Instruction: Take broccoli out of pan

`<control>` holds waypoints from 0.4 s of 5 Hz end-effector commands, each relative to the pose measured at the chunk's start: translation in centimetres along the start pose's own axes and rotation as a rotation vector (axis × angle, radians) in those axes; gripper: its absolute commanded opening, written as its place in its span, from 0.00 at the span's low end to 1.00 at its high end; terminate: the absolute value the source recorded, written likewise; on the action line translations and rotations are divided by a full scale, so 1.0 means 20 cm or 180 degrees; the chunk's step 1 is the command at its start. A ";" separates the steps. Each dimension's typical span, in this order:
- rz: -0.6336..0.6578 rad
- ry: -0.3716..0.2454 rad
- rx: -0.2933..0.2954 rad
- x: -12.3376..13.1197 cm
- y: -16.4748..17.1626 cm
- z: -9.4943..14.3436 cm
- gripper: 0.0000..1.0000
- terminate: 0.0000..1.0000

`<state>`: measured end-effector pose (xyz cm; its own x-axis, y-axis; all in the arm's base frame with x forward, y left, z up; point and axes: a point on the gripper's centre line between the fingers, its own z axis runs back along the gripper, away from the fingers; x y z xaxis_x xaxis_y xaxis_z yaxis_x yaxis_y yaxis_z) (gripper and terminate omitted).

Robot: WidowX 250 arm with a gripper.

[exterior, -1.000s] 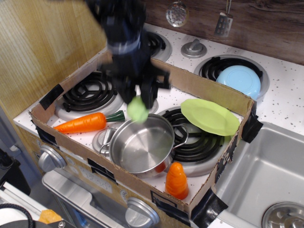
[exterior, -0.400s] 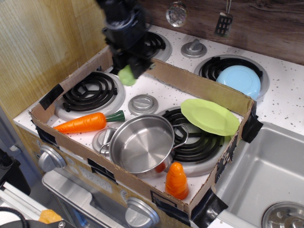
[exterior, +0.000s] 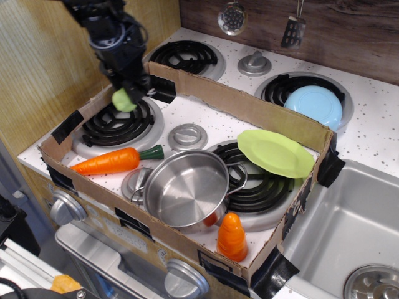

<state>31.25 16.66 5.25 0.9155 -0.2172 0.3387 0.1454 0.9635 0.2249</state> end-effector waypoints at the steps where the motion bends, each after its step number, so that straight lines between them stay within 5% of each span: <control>1: 0.0019 -0.0057 0.0022 -0.03 0.01 0.05 1.00 0.00; 2: -0.0038 -0.0067 0.0145 0.00 0.00 0.10 1.00 0.00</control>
<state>29.93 16.67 4.51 0.9252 -0.2232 0.3069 0.1565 0.9612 0.2273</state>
